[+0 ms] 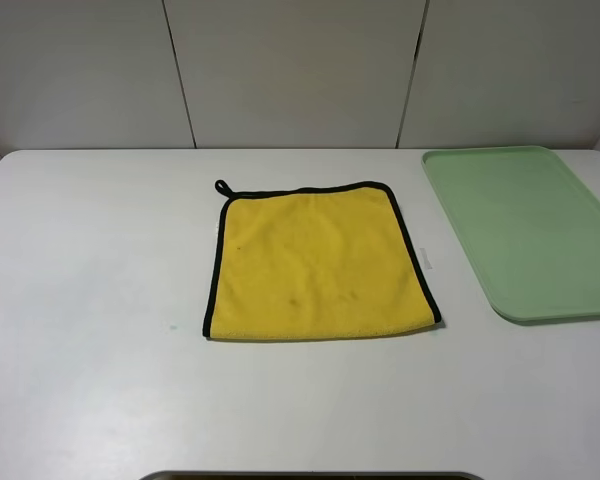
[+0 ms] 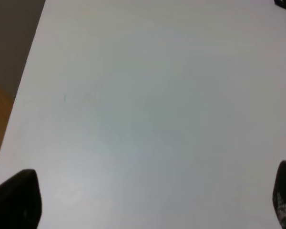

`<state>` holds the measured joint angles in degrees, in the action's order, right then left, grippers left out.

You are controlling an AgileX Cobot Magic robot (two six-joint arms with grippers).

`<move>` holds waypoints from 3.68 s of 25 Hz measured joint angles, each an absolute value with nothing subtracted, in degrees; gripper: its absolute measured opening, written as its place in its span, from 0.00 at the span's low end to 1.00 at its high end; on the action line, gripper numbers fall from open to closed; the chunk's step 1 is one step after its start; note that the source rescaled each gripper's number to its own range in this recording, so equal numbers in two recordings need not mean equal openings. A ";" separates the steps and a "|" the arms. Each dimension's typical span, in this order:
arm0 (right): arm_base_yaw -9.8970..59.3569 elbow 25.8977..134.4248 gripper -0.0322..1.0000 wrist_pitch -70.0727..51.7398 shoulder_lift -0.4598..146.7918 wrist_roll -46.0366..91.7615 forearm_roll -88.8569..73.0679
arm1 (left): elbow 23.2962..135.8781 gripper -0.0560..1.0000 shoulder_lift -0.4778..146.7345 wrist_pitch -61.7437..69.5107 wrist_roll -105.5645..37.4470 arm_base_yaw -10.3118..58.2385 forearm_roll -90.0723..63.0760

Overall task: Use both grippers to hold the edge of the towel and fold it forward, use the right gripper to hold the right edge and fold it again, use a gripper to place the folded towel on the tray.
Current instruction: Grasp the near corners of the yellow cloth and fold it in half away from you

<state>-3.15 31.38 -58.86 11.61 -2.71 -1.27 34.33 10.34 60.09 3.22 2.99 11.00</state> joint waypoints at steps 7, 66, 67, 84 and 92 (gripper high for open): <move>-2.71 38.03 1.00 -53.09 26.47 3.28 -2.38 | 40.52 0.97 24.34 57.54 -0.42 2.99 11.06; 40.17 53.70 1.00 -33.14 99.14 40.99 3.05 | 56.71 0.93 87.30 38.06 -55.80 28.11 -6.09; 40.17 53.70 1.00 -33.08 99.58 42.04 3.20 | 56.71 0.92 87.63 38.06 -56.54 28.11 -7.02; 35.99 45.86 1.00 -27.62 103.10 52.19 3.69 | 52.77 0.91 90.17 36.56 -69.30 30.82 -16.18; 35.34 45.86 1.00 -25.46 103.10 53.97 3.38 | 48.60 0.91 90.92 30.59 -73.85 34.71 -16.12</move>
